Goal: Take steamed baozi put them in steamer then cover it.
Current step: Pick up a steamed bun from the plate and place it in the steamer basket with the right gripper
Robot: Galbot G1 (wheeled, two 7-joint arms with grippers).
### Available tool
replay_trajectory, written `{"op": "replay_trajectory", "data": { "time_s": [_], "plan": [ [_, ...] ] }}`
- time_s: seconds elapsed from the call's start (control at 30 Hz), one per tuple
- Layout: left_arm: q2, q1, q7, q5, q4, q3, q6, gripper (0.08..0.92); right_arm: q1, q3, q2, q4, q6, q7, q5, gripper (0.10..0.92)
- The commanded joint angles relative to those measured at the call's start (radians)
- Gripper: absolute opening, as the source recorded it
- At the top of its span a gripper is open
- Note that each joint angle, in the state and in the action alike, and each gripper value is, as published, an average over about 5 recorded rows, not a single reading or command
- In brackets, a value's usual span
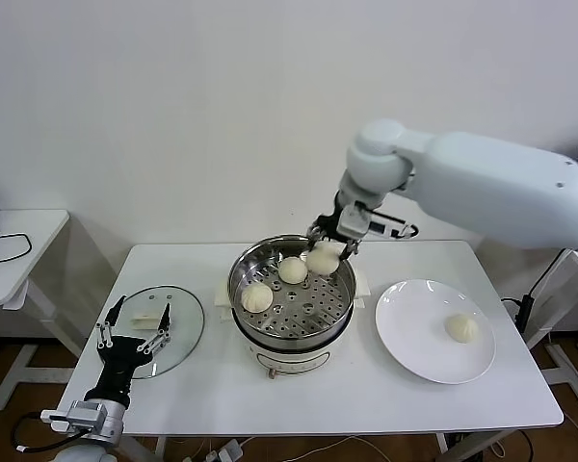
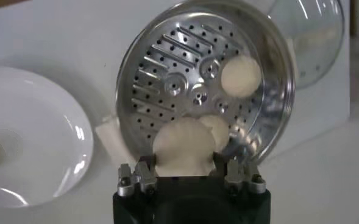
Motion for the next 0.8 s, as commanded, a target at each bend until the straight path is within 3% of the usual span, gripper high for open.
{"op": "replay_trajectory", "data": {
  "time_s": [0.03,0.8],
  "plan": [
    [0.002,-0.002,0.001,-0.001,0.015,-0.005,0.0,0.823,-0.055,-0.037,0.077,0.008,0.131,0.071,-0.086,0.662],
    [-0.001,-0.009,0.004,-0.005,0.032,-0.011,-0.002,0.823,-0.075,-0.095,0.124,0.031,0.161,0.094,-0.069,0.663]
  ]
}}
